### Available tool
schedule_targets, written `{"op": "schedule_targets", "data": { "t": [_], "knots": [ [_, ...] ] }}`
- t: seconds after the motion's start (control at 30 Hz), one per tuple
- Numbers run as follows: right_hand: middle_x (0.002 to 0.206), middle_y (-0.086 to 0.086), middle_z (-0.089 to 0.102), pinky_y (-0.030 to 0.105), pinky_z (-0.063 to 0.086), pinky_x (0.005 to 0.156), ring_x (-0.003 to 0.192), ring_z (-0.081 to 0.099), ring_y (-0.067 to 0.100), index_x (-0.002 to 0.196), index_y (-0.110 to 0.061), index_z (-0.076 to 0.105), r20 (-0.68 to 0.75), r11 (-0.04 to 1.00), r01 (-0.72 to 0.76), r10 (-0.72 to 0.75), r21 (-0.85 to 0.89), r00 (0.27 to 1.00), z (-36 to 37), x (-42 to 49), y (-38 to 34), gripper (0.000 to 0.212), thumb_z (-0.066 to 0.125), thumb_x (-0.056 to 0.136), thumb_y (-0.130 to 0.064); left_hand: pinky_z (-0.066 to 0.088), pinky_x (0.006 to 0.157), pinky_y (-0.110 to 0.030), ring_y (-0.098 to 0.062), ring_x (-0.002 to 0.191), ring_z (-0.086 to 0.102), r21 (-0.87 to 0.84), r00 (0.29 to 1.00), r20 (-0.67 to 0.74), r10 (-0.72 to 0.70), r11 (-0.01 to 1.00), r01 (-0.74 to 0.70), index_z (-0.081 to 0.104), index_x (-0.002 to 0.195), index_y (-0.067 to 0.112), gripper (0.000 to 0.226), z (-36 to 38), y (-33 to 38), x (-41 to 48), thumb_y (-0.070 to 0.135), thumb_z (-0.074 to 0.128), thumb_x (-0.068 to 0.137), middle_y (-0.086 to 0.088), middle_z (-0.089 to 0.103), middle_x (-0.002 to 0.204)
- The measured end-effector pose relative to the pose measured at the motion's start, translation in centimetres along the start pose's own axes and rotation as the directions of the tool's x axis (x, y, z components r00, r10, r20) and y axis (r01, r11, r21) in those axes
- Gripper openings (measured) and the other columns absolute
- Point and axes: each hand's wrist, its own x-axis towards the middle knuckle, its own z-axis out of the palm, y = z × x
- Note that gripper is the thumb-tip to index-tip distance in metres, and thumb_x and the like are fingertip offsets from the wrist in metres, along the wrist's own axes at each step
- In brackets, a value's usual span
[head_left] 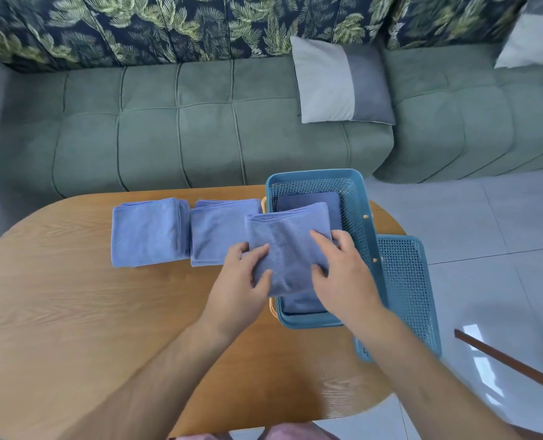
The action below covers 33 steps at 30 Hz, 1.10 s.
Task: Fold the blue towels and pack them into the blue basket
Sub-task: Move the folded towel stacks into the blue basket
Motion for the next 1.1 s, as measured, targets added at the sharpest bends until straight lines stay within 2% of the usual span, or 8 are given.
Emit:
{"op": "schedule_targets", "data": {
  "t": [0.1,0.23,0.37,0.47,0.57,0.7,0.9,1.1],
  "knots": [
    [0.133,0.0,0.044,0.039,0.051,0.086,0.107,0.06,0.03,0.144,-0.025,0.052,0.117,0.992,-0.083,0.094,-0.095,0.989,-0.7,-0.3,3.2,0.06,0.063,0.086,-0.016,0.042,0.104,-0.029,-0.026,0.117,0.056,0.172,0.992,0.116,0.044,0.983,-0.064,0.053,0.139,0.012,0.045,3.1,1.1,0.0,0.019,0.06,0.095,-0.009,0.039,0.142],
    [0.127,0.0,0.041,0.04,0.053,0.08,0.1,0.061,0.031,0.141,-0.025,0.051,0.236,0.969,-0.137,0.185,-0.206,0.954,0.2,-0.5,5.8,0.056,0.058,0.087,-0.011,0.046,0.083,-0.035,-0.033,0.099,0.057,0.406,0.972,0.224,0.069,0.9,-0.157,0.055,0.124,0.009,0.033,6.5,2.5,0.7,0.012,0.053,0.091,-0.013,0.041,0.128],
    [0.125,0.002,0.039,0.035,0.046,0.069,0.089,0.061,0.029,0.133,-0.021,0.051,0.289,0.942,-0.151,0.24,-0.3,0.927,1.6,-0.1,7.1,0.052,0.062,0.085,-0.004,0.033,0.074,-0.031,-0.026,0.108,0.051,0.675,0.941,0.335,-0.04,0.707,-0.21,0.048,0.118,0.011,0.035,9.3,3.9,1.7,0.006,0.053,0.083,-0.013,0.044,0.119],
    [0.125,0.007,0.04,0.034,0.04,0.069,0.084,0.056,0.029,0.119,-0.014,0.054,0.325,0.93,-0.156,0.268,-0.332,0.907,2.4,0.4,7.6,0.037,0.062,0.084,-0.001,0.044,0.084,-0.03,-0.023,0.108,0.056,0.758,0.927,0.335,-0.171,0.633,-0.157,0.048,0.125,0.01,0.041,11.3,3.6,2.3,0.006,0.059,0.086,-0.014,0.044,0.126],
    [0.139,0.01,0.036,0.04,0.046,0.083,0.115,0.052,0.033,0.121,-0.014,0.056,0.291,0.897,-0.132,0.272,-0.421,0.917,3.7,0.5,7.8,0.033,0.06,0.089,-0.007,0.045,0.098,-0.032,-0.028,0.12,0.055,0.849,0.913,0.309,-0.265,0.51,-0.139,0.049,0.134,0.005,0.041,12.3,3.4,2.7,0.01,0.054,0.093,-0.026,0.035,0.143],
    [0.151,0.011,0.043,0.038,0.048,0.089,0.125,0.036,0.034,0.112,-0.025,0.069,0.095,0.835,0.017,0.043,-0.55,0.995,6.1,0.8,7.8,0.037,0.077,0.076,-0.022,0.017,0.121,-0.05,-0.044,0.147,0.016,0.933,0.937,0.311,-0.163,0.241,-0.268,0.038,0.146,0.001,0.049,13.4,3.4,4.0,0.021,0.039,0.101,-0.031,0.014,0.158],
    [0.153,0.014,0.031,0.039,0.043,0.102,0.138,0.034,0.035,0.138,-0.024,0.051,0.274,0.893,0.082,0.048,-0.444,0.961,8.1,2.6,8.3,0.041,0.053,0.097,-0.021,0.031,0.114,-0.046,-0.032,0.134,0.044,0.911,0.882,0.4,-0.248,0.214,-0.353,0.034,0.146,0.001,0.053,14.1,1.7,6.3,0.023,0.046,0.099,-0.018,0.044,0.146],
    [0.143,0.009,0.037,0.037,0.042,0.091,0.128,0.038,0.032,0.138,-0.023,0.047,0.238,0.887,0.062,0.056,-0.457,0.97,4.8,2.6,6.1,0.06,0.068,0.082,-0.017,0.018,0.12,-0.047,-0.032,0.135,0.041,0.907,0.911,0.38,-0.158,0.257,-0.334,0.049,0.138,0.009,0.046,12.4,2.9,6.9,0.03,0.048,0.097,-0.012,0.053,0.138]
  ]
}}
